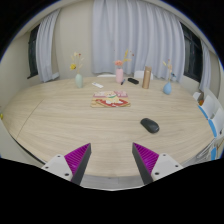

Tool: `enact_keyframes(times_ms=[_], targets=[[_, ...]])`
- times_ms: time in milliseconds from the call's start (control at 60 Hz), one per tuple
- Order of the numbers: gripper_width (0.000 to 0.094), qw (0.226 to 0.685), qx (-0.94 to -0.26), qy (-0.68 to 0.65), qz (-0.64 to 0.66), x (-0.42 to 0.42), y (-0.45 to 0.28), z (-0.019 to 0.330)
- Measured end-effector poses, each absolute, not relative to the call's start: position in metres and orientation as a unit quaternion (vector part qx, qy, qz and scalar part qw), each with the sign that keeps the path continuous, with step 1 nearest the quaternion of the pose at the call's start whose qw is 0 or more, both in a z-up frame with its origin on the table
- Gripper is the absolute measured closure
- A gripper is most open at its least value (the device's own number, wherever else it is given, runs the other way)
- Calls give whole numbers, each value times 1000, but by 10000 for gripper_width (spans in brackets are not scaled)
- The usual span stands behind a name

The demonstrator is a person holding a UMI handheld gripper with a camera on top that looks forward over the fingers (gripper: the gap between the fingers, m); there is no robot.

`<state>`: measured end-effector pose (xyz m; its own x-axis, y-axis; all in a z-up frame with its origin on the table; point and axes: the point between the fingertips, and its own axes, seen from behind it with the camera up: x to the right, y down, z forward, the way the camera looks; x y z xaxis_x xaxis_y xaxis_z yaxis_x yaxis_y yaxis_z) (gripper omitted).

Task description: Arrange mouse

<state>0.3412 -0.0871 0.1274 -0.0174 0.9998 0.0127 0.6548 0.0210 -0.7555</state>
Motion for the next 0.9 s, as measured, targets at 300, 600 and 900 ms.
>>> enact_keyframes(times_ms=[300,600,900], targets=[[84,325,-646,-631,280,336,-7,105],[84,345,-666,-610,256,333,77,86],[87,329,-660,-623,261,296,103,54]])
